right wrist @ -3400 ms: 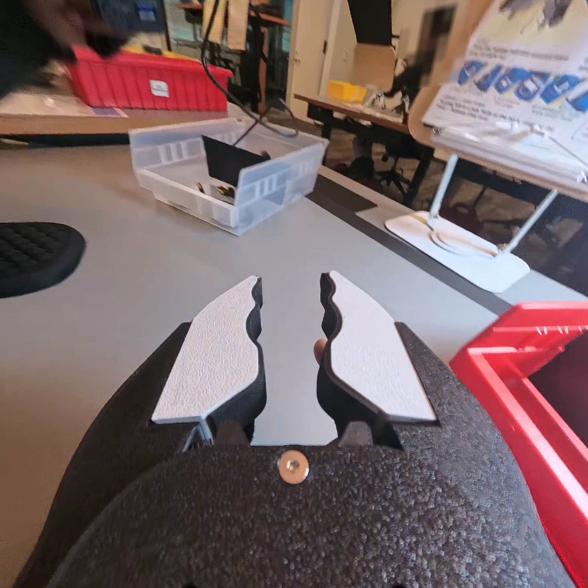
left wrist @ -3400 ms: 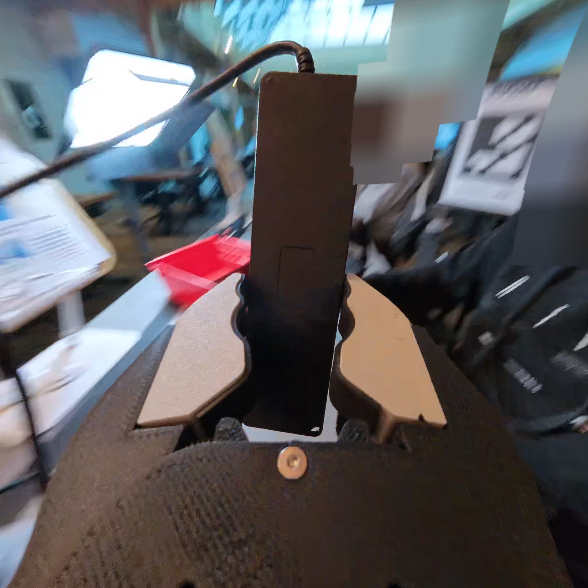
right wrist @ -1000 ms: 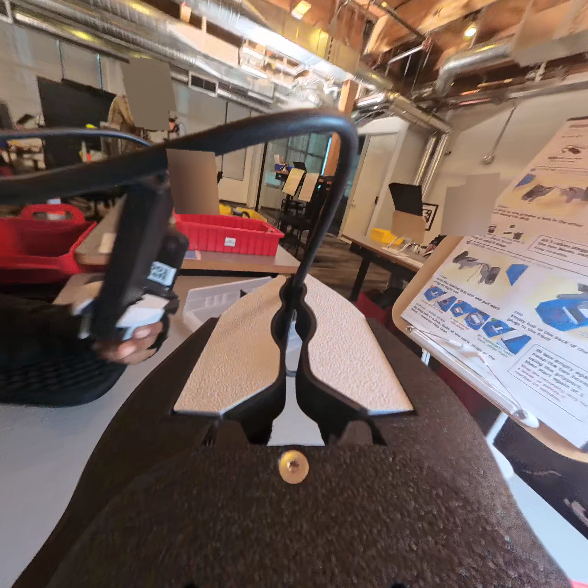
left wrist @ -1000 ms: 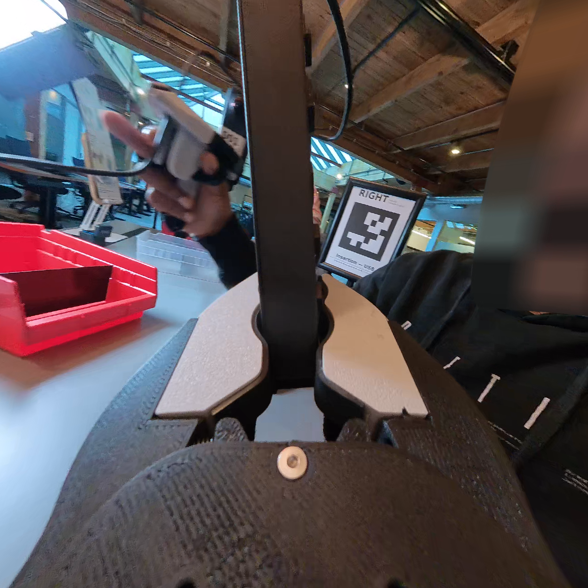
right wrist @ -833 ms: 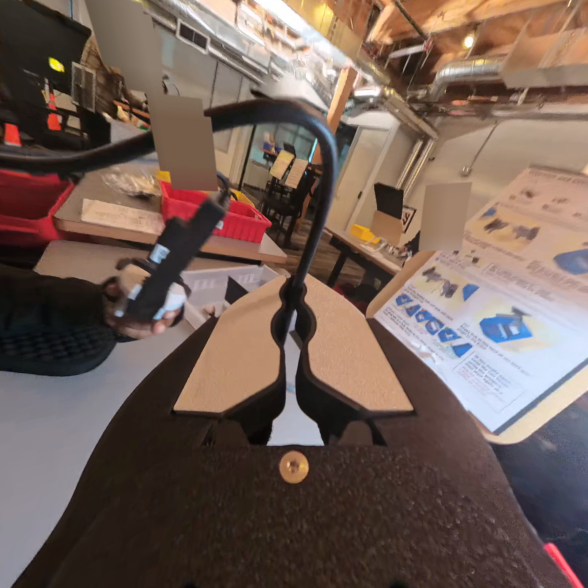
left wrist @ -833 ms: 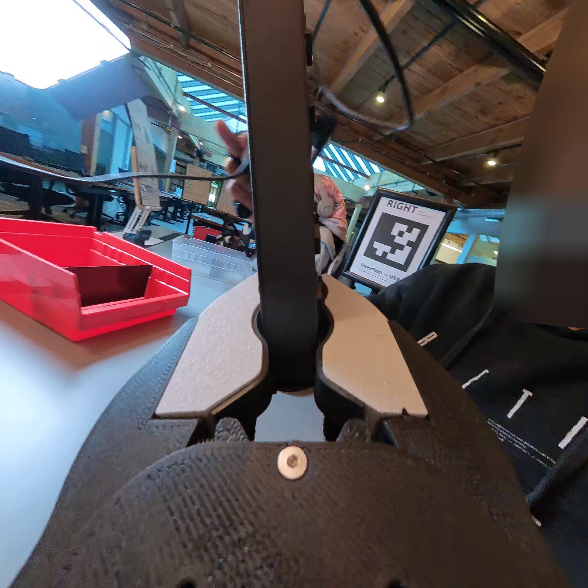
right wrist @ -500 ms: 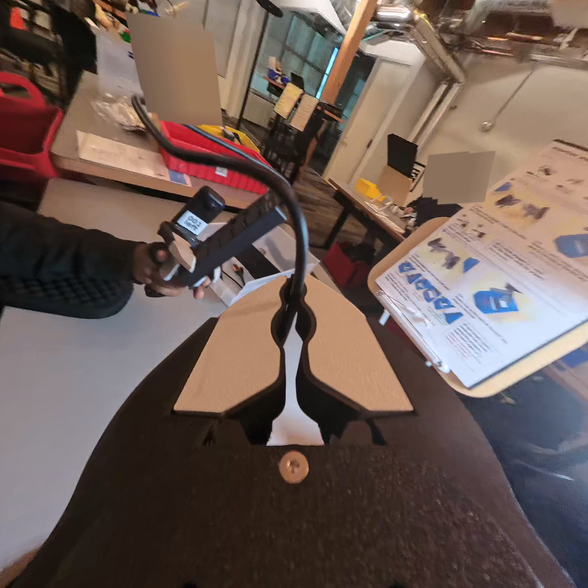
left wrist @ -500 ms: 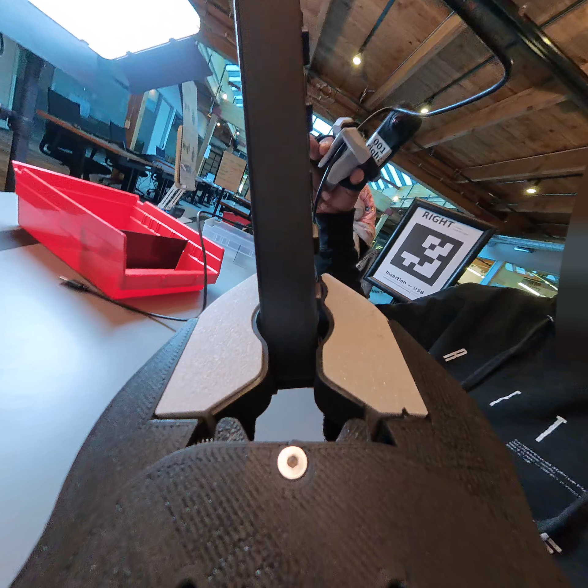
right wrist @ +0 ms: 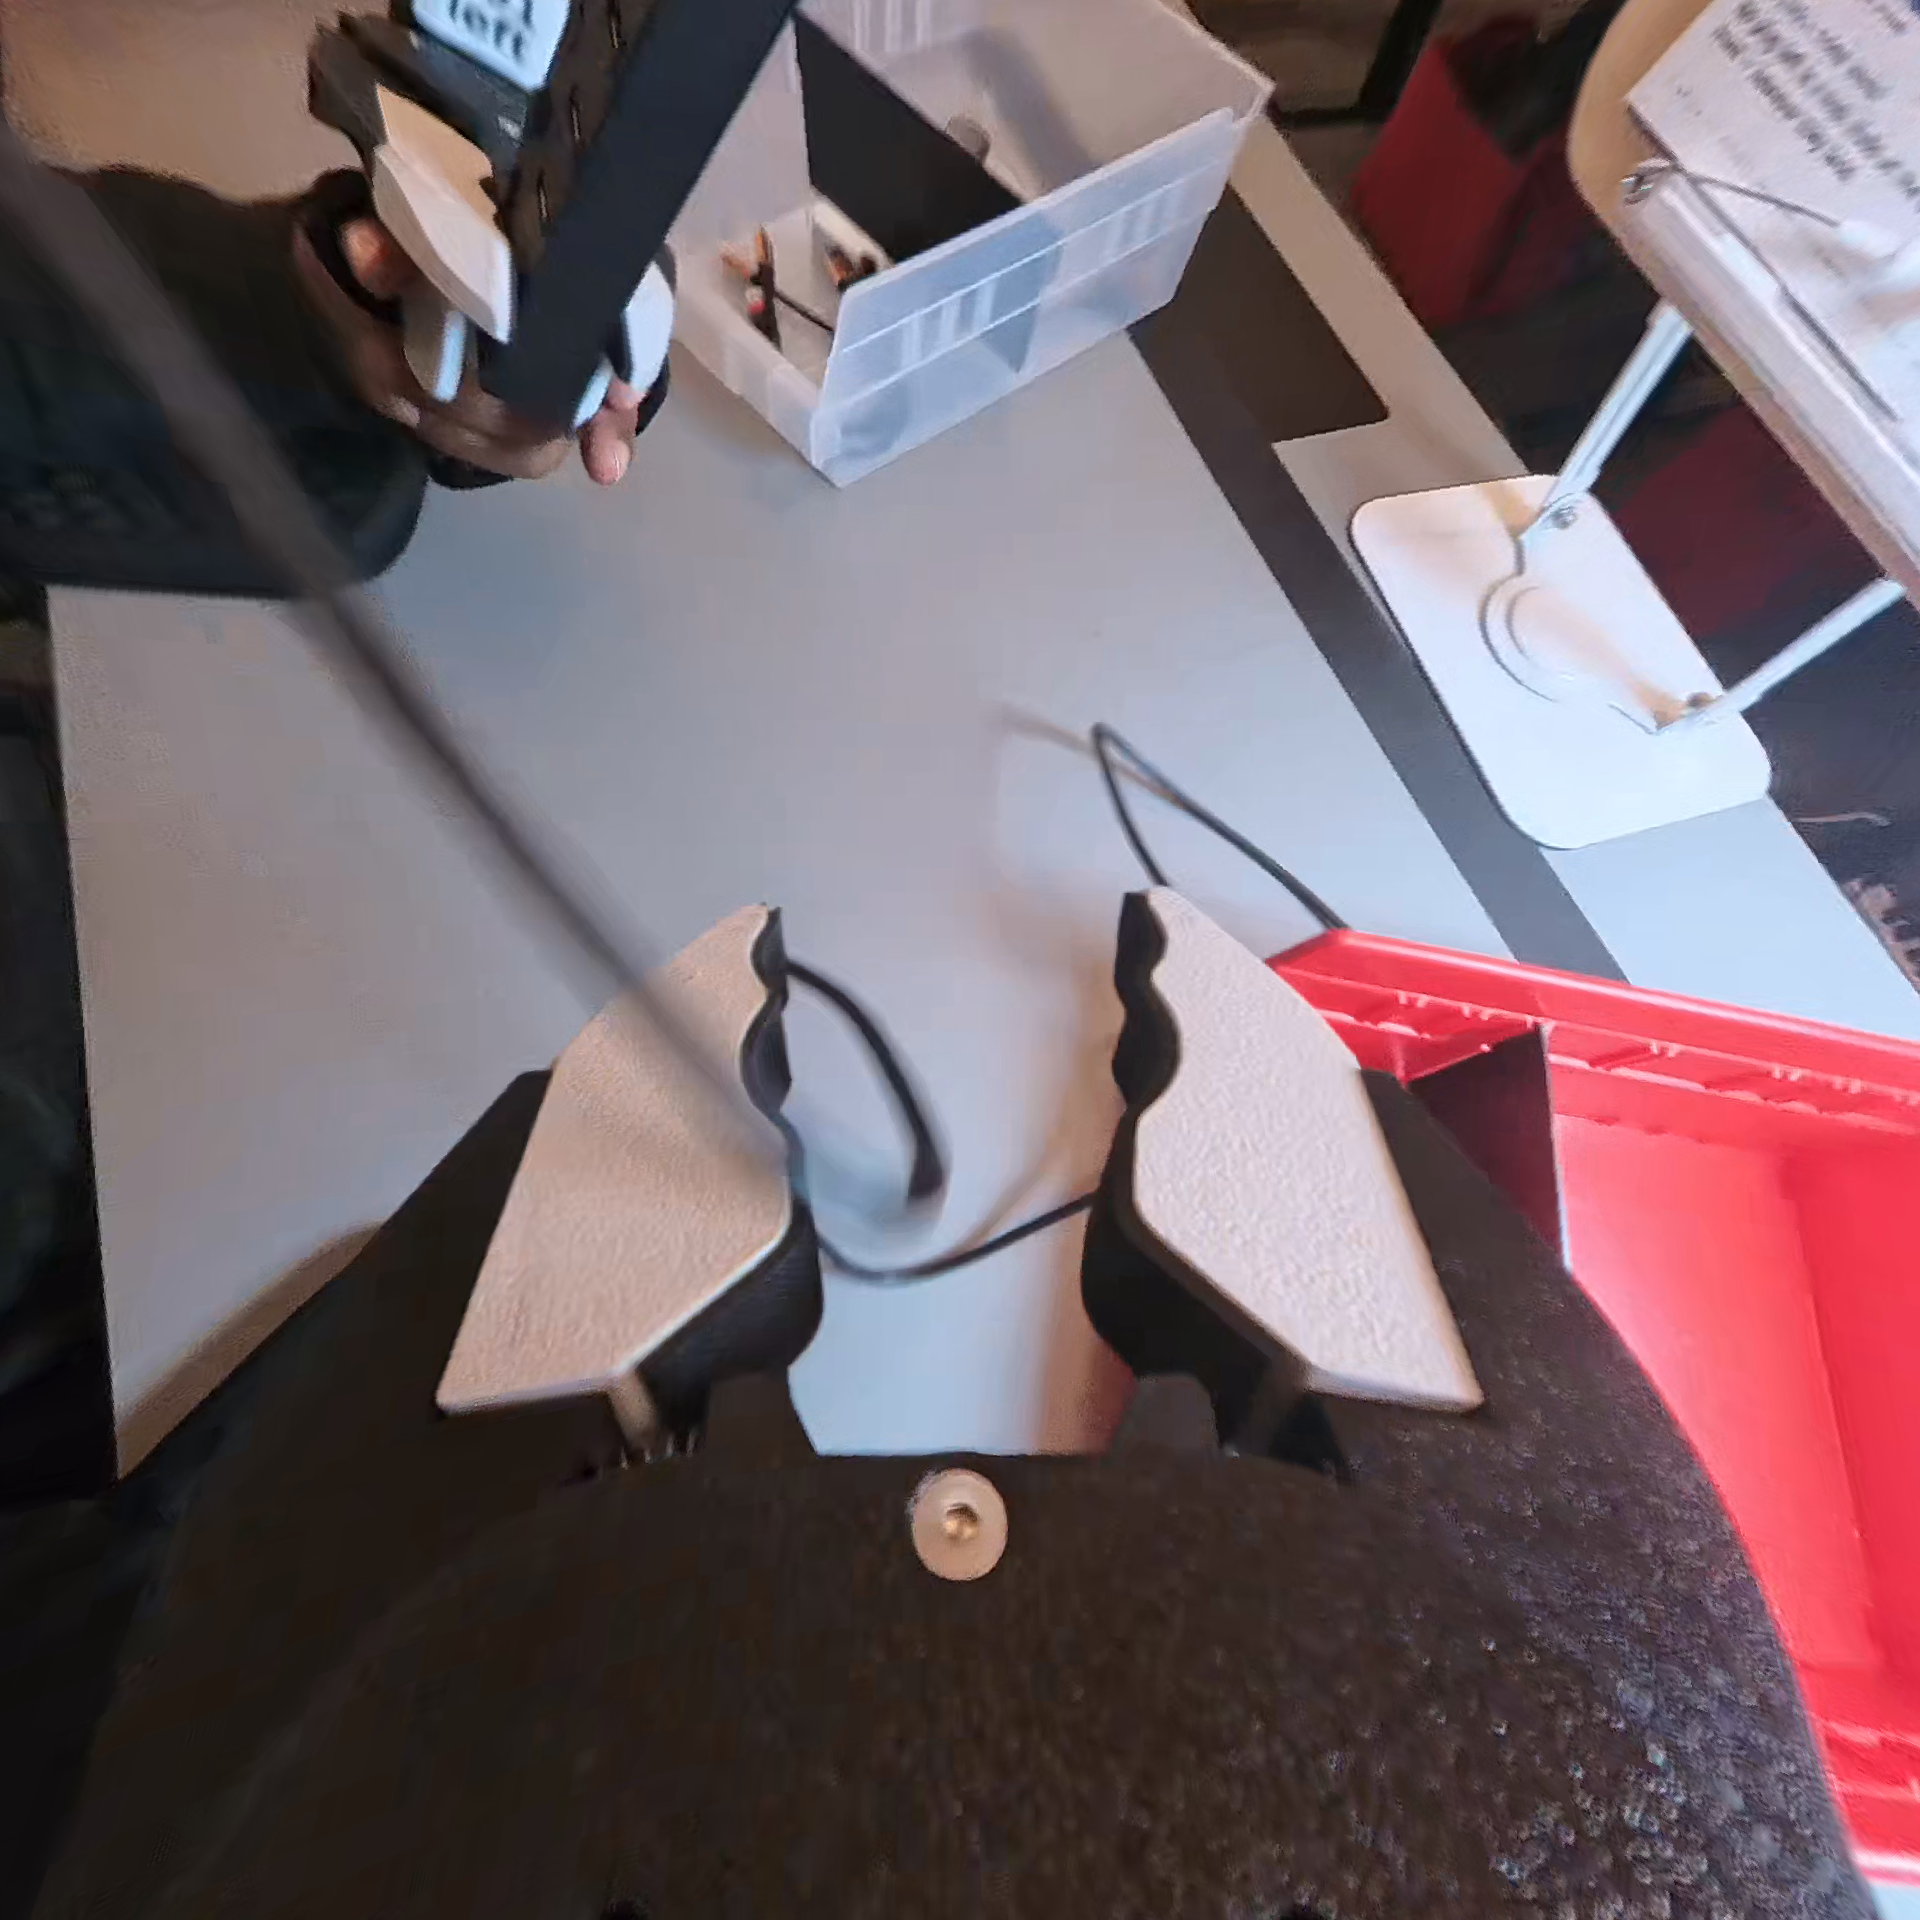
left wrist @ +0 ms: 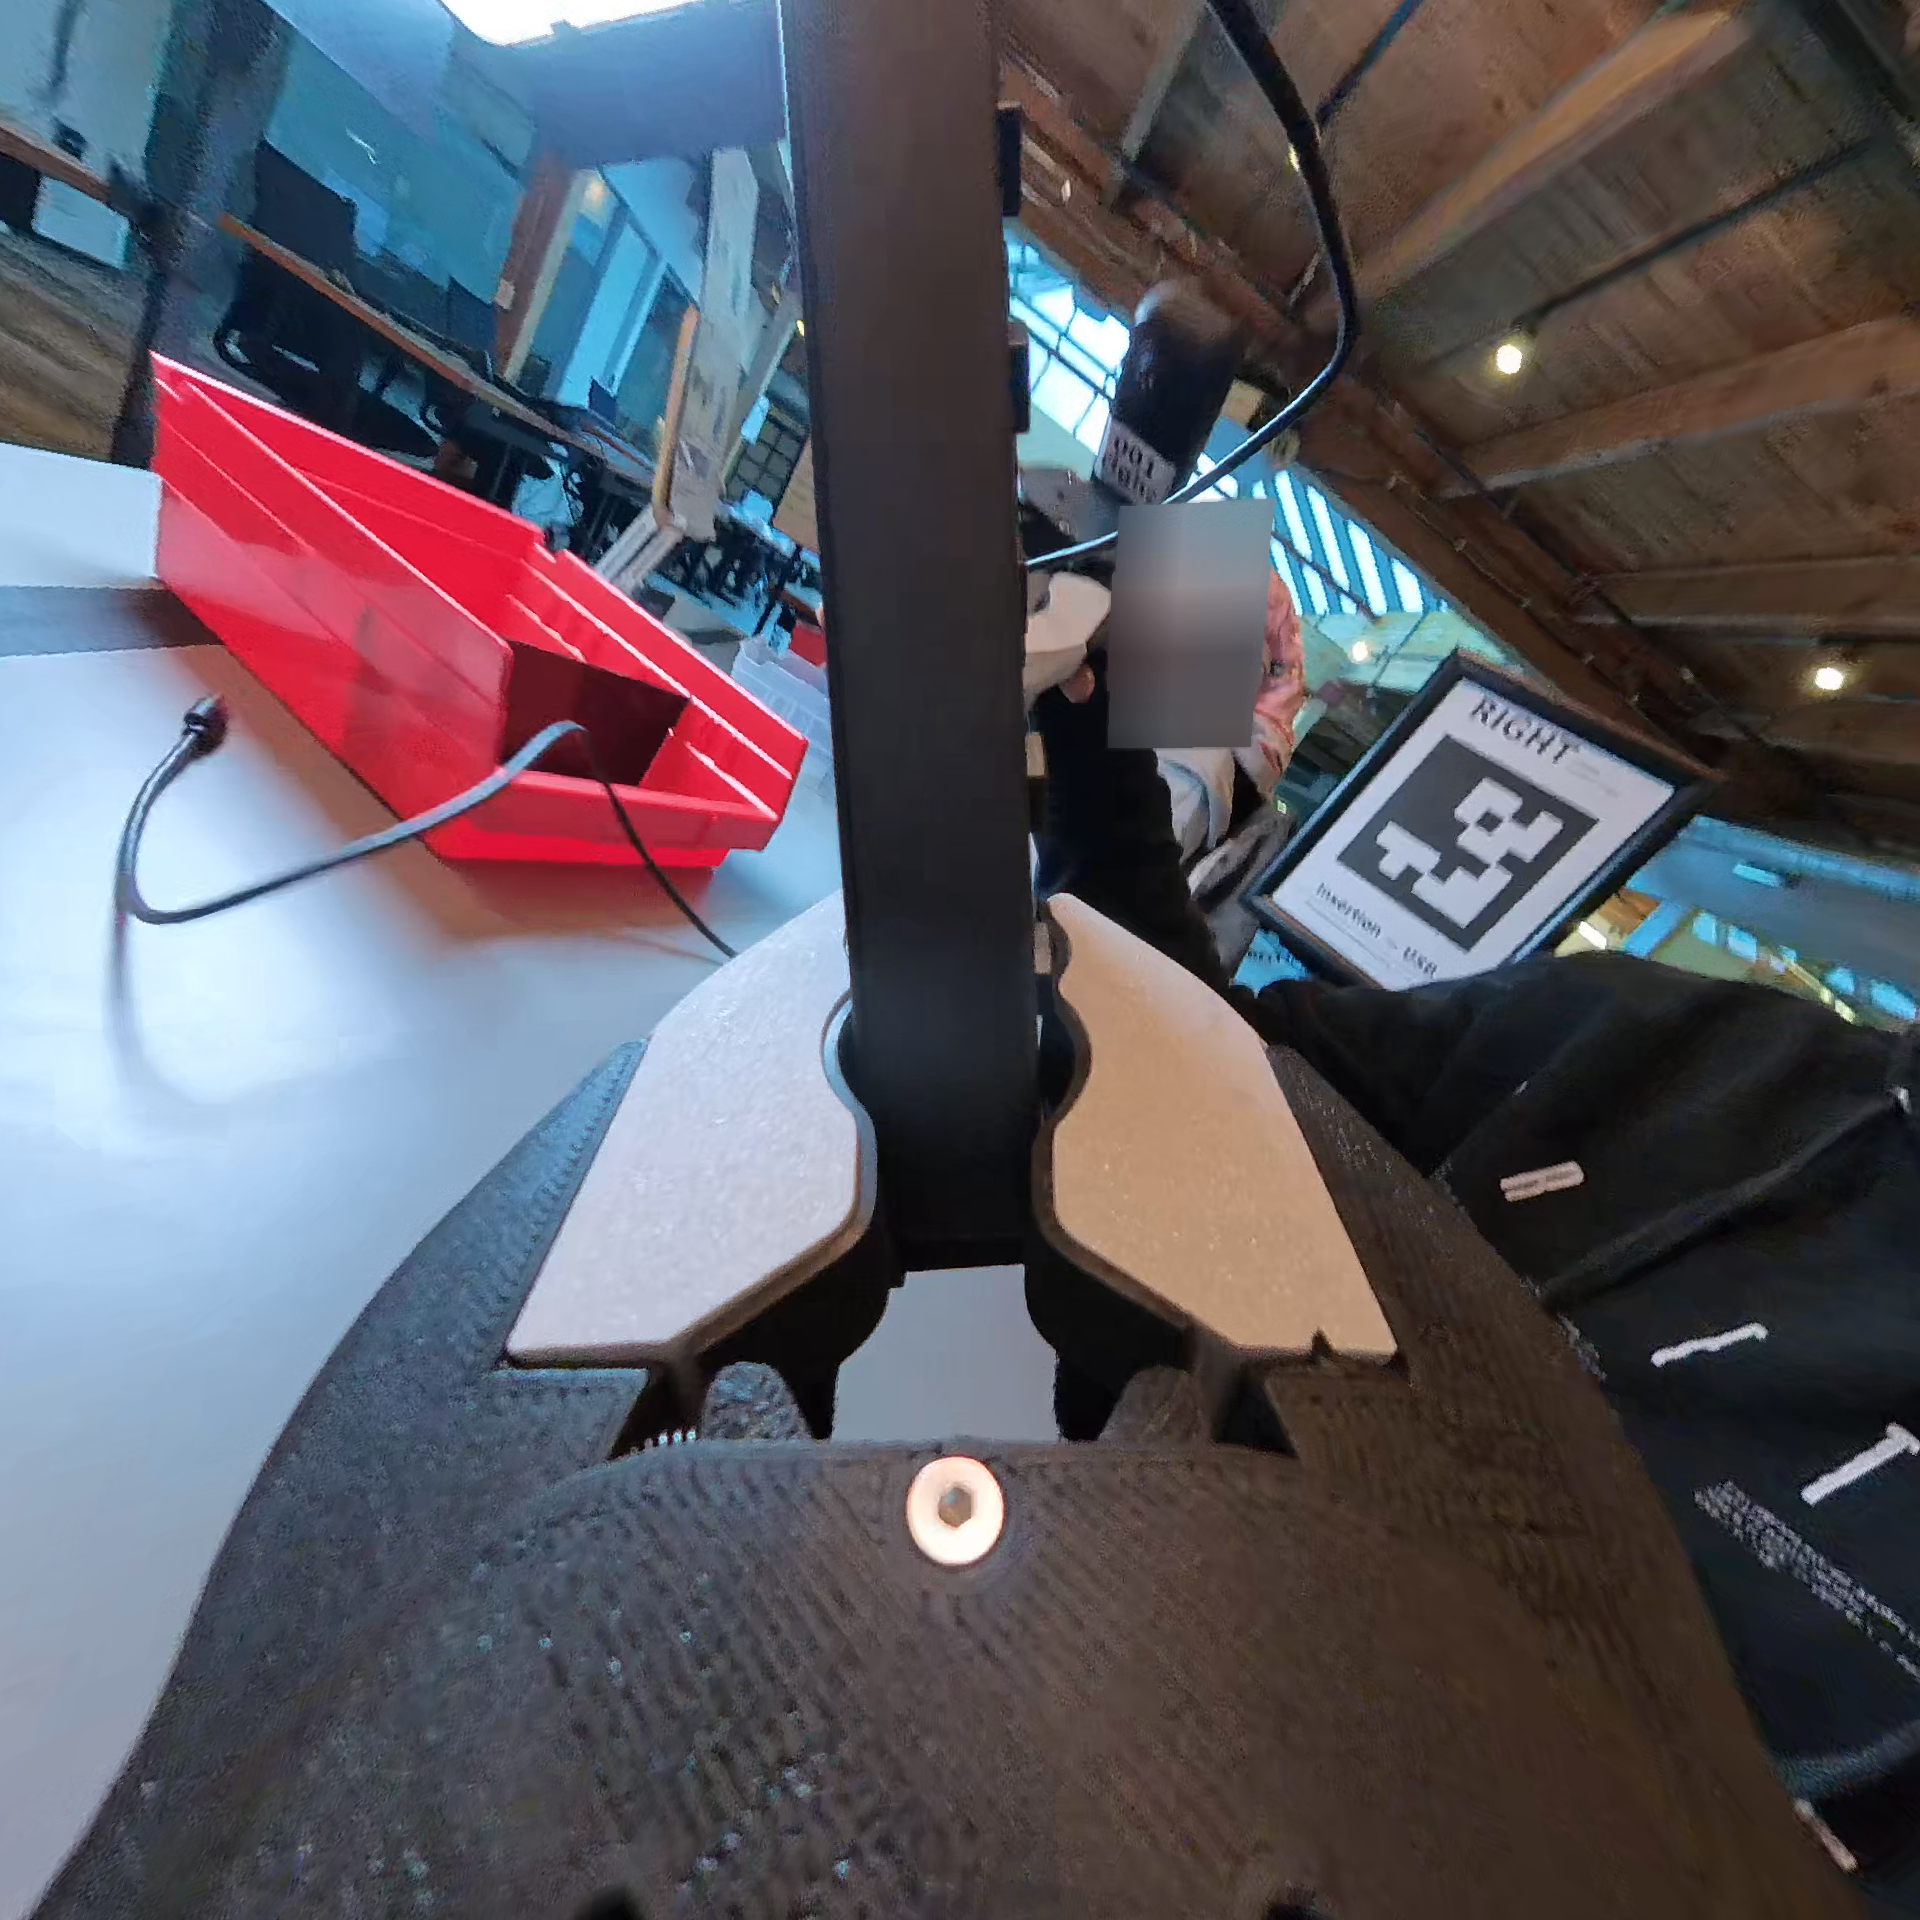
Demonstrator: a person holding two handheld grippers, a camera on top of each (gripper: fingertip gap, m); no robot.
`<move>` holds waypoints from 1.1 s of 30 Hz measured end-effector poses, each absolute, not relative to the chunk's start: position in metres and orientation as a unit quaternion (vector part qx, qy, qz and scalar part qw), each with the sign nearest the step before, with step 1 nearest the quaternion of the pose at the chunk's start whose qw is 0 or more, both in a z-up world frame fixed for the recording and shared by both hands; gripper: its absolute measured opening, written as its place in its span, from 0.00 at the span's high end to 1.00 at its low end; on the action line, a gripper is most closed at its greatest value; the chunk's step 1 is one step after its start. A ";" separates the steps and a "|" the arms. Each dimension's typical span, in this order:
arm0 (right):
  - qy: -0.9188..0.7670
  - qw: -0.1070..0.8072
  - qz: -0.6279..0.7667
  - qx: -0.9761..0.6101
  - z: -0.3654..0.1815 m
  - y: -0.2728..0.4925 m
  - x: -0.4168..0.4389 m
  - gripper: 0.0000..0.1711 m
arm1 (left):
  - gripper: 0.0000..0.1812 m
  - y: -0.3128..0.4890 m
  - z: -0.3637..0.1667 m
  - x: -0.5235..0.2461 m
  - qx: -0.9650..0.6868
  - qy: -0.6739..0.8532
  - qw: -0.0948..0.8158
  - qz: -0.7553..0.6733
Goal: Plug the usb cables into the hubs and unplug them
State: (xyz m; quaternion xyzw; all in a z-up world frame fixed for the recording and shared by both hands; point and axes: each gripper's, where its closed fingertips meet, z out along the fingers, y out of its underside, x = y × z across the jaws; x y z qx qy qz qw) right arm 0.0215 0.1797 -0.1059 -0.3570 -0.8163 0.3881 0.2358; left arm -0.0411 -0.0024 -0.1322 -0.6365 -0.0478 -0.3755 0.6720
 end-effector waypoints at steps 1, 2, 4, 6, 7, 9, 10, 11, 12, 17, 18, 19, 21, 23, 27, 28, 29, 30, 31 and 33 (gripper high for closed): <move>-0.806 0.243 0.403 -0.358 -0.100 0.185 0.024 0.63 | 0.85 -0.004 -0.129 -0.048 -0.624 -0.061 0.682 -0.376; -0.797 0.250 0.421 -0.353 -0.092 0.188 0.028 0.61 | 0.85 -0.006 -0.124 -0.057 -0.610 -0.081 0.695 -0.372; -0.775 0.270 0.458 -0.341 -0.076 0.193 0.034 0.59 | 0.85 -0.014 -0.114 -0.079 -0.571 -0.124 0.725 -0.365; -0.737 0.313 0.501 -0.329 -0.049 0.198 0.032 0.60 | 0.85 -0.019 -0.114 -0.093 -0.566 -0.150 0.725 -0.361; -0.718 0.331 0.525 -0.315 -0.034 0.195 0.034 0.61 | 0.85 -0.018 -0.120 -0.094 -0.584 -0.148 0.714 -0.357; -0.698 0.348 0.555 -0.287 -0.012 0.182 0.037 0.65 | 0.85 -0.013 -0.132 -0.083 -0.623 -0.129 0.678 -0.368; -0.701 0.349 0.556 -0.278 -0.009 0.173 0.036 0.68 | 0.85 -0.009 -0.139 -0.074 -0.640 -0.120 0.655 -0.382; -0.710 0.348 0.549 -0.272 -0.010 0.162 0.033 0.70 | 0.85 -0.005 -0.147 -0.063 -0.657 -0.109 0.628 -0.402; -0.724 0.341 0.537 -0.265 -0.016 0.149 0.029 0.73 | 0.85 -0.001 -0.155 -0.050 -0.673 -0.095 0.603 -0.418; -0.813 0.189 0.511 -0.205 -0.088 0.057 0.030 0.74 | 0.85 0.007 -0.169 -0.002 -0.691 -0.030 0.535 -0.485; -0.823 0.167 0.506 -0.195 -0.108 0.043 0.034 0.74 | 0.85 0.006 -0.169 0.004 -0.688 -0.022 0.531 -0.495; -0.825 0.162 0.507 -0.188 -0.125 0.033 0.036 0.74 | 0.85 0.005 -0.167 0.009 -0.683 -0.012 0.527 -0.506; -0.809 0.167 0.532 -0.185 -0.148 0.019 0.034 0.74 | 0.85 0.001 -0.163 0.018 -0.671 0.013 0.525 -0.524; -0.790 0.169 0.558 -0.191 -0.161 0.013 0.029 0.74 | 0.85 -0.003 -0.156 0.026 -0.652 0.046 0.539 -0.531; -0.730 0.175 0.630 -0.201 -0.151 0.009 0.018 0.61 | 0.84 -0.015 -0.142 0.047 -0.614 0.101 0.545 -0.562; -0.717 0.162 0.649 -0.196 -0.145 0.006 0.019 0.59 | 0.85 -0.017 -0.142 0.053 -0.608 0.111 0.537 -0.574; -0.705 0.149 0.668 -0.187 -0.139 0.003 0.022 0.57 | 0.85 -0.018 -0.144 0.060 -0.606 0.119 0.528 -0.583; -0.696 0.128 0.685 -0.174 -0.132 -0.002 0.028 0.55 | 0.85 -0.019 -0.146 0.068 -0.603 0.128 0.515 -0.595; -0.689 0.105 0.698 -0.161 -0.126 -0.007 0.035 0.53 | 0.85 -0.021 -0.146 0.076 -0.597 0.138 0.503 -0.609; -0.683 0.078 0.713 -0.135 -0.119 -0.017 0.048 0.53 | 0.85 -0.022 -0.148 0.090 -0.594 0.150 0.478 -0.629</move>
